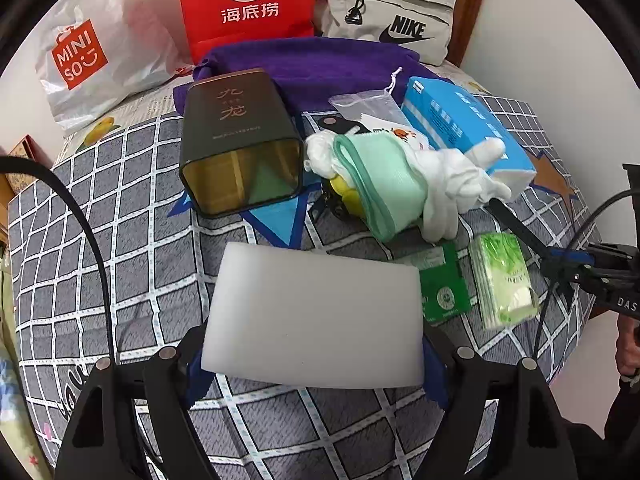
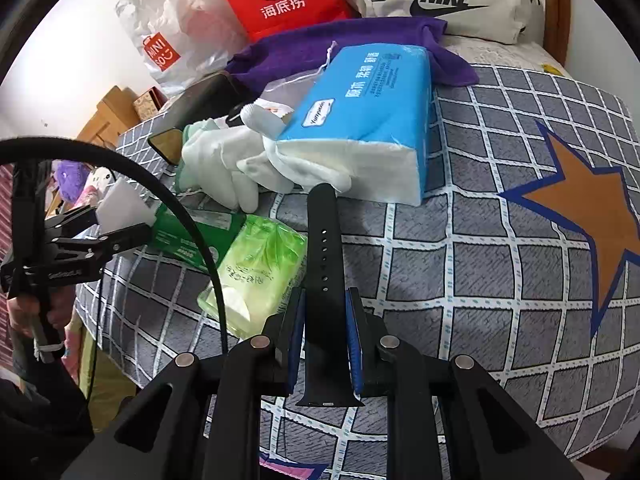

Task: Organize soft objects
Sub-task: 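Carry strap and sponge onto purple towel and open both grippers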

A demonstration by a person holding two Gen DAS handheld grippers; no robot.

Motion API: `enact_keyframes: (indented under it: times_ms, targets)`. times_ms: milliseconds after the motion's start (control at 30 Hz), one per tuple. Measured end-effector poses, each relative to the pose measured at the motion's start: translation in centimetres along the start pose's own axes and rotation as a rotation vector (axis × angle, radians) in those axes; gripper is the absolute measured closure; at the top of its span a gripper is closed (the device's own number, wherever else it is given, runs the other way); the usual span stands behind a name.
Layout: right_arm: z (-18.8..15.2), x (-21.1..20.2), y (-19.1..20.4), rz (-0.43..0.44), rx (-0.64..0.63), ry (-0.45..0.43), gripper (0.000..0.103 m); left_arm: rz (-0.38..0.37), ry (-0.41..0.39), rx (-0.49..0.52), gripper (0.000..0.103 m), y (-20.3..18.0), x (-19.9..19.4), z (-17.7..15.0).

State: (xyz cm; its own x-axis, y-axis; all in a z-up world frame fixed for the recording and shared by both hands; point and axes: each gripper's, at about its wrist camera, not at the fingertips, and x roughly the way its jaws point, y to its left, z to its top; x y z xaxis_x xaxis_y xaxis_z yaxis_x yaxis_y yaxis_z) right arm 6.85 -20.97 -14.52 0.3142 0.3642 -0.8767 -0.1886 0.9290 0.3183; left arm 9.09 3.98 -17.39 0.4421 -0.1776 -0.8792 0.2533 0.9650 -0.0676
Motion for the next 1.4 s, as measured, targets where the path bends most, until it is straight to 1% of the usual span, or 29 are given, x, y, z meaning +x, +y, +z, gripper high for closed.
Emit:
enact_keyframes:
  times_ms: [300, 433, 600, 733, 833, 967, 1133, 1400]
  targets:
    - [1.4, -2.1, 1.4, 0.039, -0.046, -0.035, 0.083, -0.001, -0.019, -0.004, 0.022, 0.1, -0.5, 1.6]
    - [2.0, -3.1, 2.5, 0.064, -0.079, -0.053, 0.083, -0.003, -0.037, 0.004, 0.022, 0.0, -1.2, 2.2]
    - [2.6, -4.3, 3.1, 0.07, -0.097, -0.077, 0.083, -0.005, -0.069, -0.001, 0.022, 0.2, -2.3, 3.0]
    - [3.8, -5.2, 3.5, 0.071, -0.108, -0.111, 0.083, 0.005, -0.09, 0.003, 0.022, 0.4, -3.0, 3.9]
    - [5.4, -5.8, 3.7, 0.068, -0.112, -0.14, 0.083, 0.01, -0.101, -0.005, 0.022, 0.7, -3.3, 4.9]
    - [7.5, -6.0, 4.0, 0.062, -0.135, -0.161, 0.083, 0.027, -0.12, -0.008, 0.022, 1.1, -3.7, 7.0]
    - [10.9, -5.4, 3.6, 0.063, -0.141, -0.178, 0.083, 0.041, -0.15, 0.004, 0.022, 1.5, -4.0, 10.3]
    - [16.0, -3.5, 1.8, 0.067, -0.125, -0.193, 0.083, 0.067, -0.178, 0.029, 0.022, 2.3, -2.7, 16.1]
